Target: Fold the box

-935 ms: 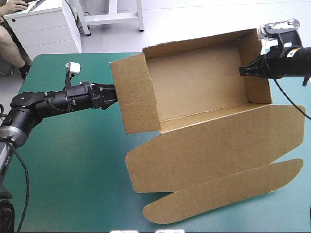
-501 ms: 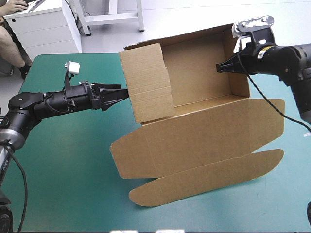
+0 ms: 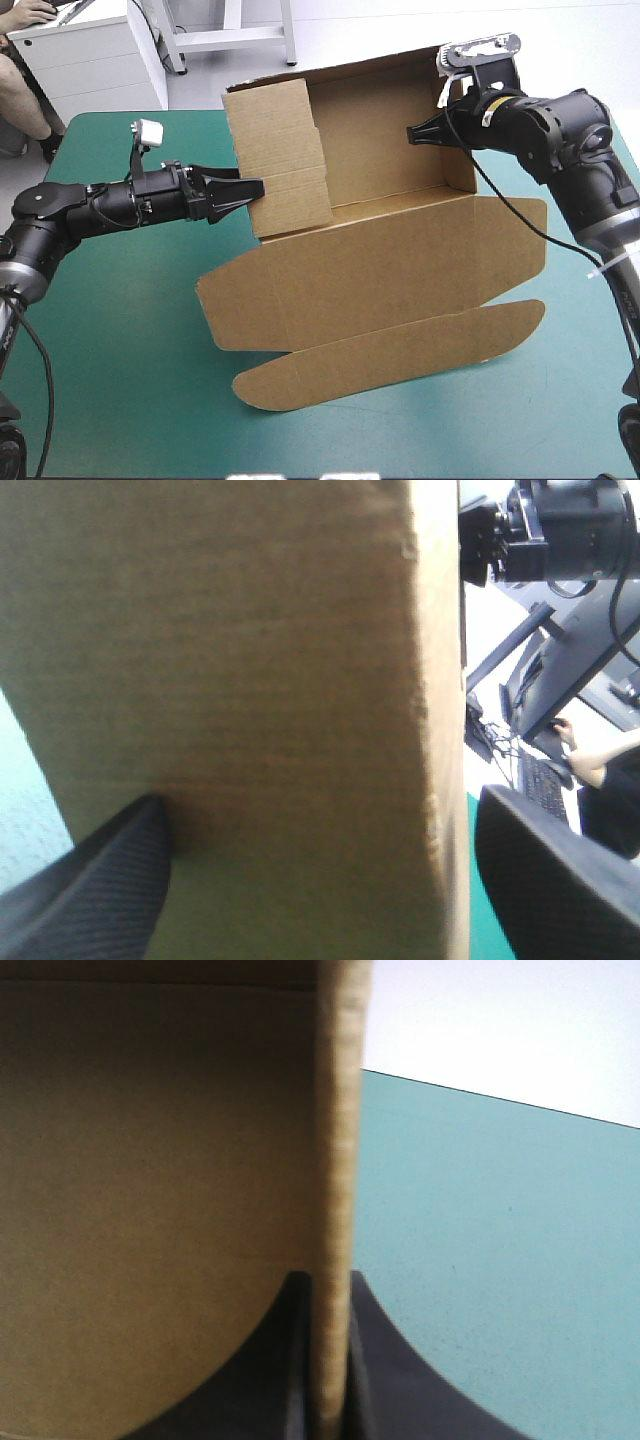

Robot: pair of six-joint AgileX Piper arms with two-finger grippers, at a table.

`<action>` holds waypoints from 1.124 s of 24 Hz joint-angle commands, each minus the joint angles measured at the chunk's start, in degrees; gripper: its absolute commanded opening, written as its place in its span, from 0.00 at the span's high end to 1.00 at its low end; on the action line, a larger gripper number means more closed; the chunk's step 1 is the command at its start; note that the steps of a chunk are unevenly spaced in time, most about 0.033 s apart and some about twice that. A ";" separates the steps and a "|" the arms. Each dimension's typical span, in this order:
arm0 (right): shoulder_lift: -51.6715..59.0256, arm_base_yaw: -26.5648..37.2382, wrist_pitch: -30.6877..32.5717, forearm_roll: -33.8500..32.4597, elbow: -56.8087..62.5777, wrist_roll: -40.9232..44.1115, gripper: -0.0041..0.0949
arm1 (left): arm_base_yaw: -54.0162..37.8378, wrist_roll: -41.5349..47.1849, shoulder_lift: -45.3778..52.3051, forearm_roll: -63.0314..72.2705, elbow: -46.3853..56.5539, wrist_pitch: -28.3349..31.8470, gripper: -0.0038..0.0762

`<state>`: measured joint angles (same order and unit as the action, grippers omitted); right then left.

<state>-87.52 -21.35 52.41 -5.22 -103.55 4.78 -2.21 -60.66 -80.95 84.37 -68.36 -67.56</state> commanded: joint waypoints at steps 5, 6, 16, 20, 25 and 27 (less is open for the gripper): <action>1.57 -1.38 -6.69 -2.17 -1.65 5.41 0.97 | 13.64 26.70 2.12 -27.79 -13.57 21.17 0.27; 1.57 -1.38 -6.69 -2.17 -1.65 5.60 0.97 | 16.10 31.85 2.12 -33.37 -14.94 24.22 0.30; 1.57 -1.38 -6.66 -1.09 -1.65 8.56 0.97 | 28.06 56.62 2.02 -58.72 -17.83 38.31 0.46; 1.57 -1.38 -6.42 -0.29 -1.65 8.56 0.97 | 28.63 56.73 2.02 -59.12 -17.83 38.38 0.60; 1.57 -1.38 -5.80 0.90 -1.65 8.56 0.97 | 28.63 56.59 2.02 -59.12 -17.83 38.04 0.90; 1.57 -1.38 -5.48 1.04 -1.65 8.56 0.97 | 28.63 55.94 2.02 -59.12 -17.83 37.77 0.96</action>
<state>-88.03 -22.16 52.88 -9.53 -103.55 13.56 24.68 -3.23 -81.21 18.56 -83.83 -33.26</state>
